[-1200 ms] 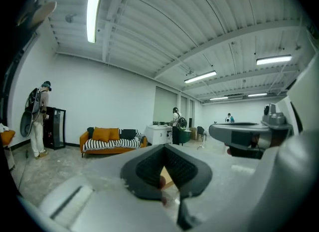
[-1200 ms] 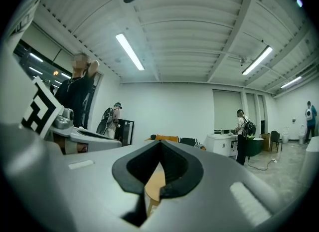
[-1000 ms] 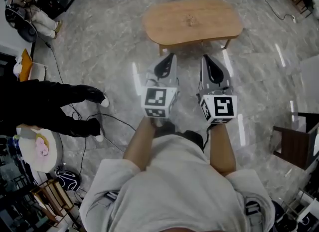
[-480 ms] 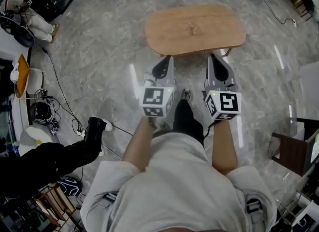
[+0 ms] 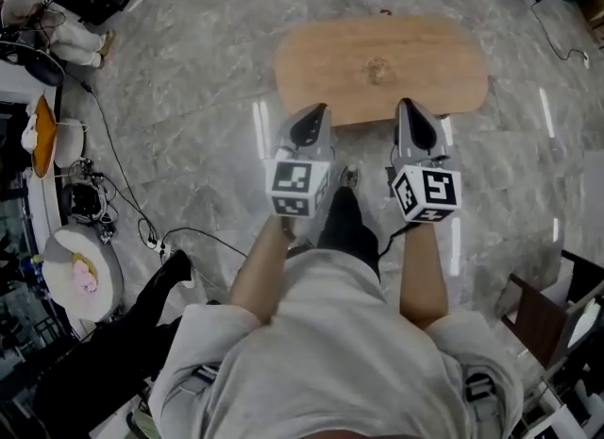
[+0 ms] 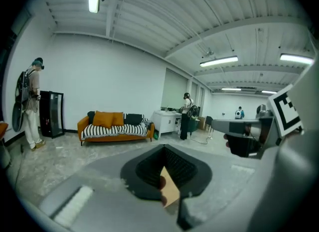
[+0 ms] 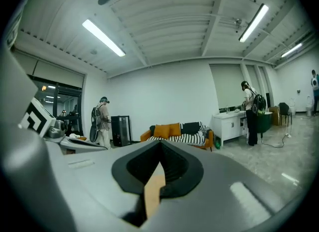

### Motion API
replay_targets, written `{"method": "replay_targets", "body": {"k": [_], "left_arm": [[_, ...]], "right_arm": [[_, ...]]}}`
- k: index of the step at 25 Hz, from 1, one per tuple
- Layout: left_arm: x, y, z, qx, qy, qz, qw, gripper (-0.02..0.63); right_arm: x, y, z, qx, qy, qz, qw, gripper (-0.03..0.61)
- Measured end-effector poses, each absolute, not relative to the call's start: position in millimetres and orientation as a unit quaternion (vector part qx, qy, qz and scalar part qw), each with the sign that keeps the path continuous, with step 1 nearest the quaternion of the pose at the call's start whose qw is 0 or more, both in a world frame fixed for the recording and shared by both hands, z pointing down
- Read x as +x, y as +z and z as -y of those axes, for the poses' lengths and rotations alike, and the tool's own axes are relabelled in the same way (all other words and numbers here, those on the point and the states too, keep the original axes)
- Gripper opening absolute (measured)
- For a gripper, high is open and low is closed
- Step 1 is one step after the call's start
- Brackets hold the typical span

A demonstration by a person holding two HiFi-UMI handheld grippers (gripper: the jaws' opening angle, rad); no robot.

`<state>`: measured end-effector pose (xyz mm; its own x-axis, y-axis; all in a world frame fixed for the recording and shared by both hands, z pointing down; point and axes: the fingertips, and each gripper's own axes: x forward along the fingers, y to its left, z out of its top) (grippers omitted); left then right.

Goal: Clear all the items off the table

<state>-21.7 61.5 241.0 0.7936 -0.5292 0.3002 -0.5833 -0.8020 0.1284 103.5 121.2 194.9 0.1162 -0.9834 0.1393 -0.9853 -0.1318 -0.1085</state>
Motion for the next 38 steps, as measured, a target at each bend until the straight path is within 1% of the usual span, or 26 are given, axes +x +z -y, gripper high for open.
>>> {"method": "replay_targets", "body": {"k": [4,9,12,16,19,22,32,35,38], "left_arm": [[24,281,-23,0.931,0.158,0.303,0.131,0.021],[53,331,-5,0.912,0.19,0.313,0.186,0.021],[72,369,11,0.903,0.197,0.316,0.214,0.021],[93,425,30,0.904,0.22,0.295,0.217,0.021],[98,466,33,0.908,0.249,0.259,0.216,0.021],[93,500,46,0.908,0.258,0.236,0.231,0.021],[92,558,79,0.915,0.269,0.184,0.239,0.021],[98,580,89,0.914,0.279,0.169,0.241,0.021],[103,607,95,0.91,0.287,0.168,0.249,0.021]], "right_arm": [[147,242,-79,0.736,0.122,0.665,0.029,0.006],[166,302,-51,0.719,0.168,0.67,0.072,0.006],[173,339,-35,0.71,0.194,0.672,0.079,0.006],[180,399,-18,0.701,0.224,0.67,0.099,0.006],[186,439,-6,0.694,0.237,0.667,0.129,0.006],[189,471,14,0.683,0.239,0.67,0.165,0.006],[179,527,51,0.645,0.257,0.668,0.269,0.006],[189,551,60,0.634,0.257,0.66,0.31,0.006],[200,579,65,0.622,0.283,0.654,0.326,0.006]]}}
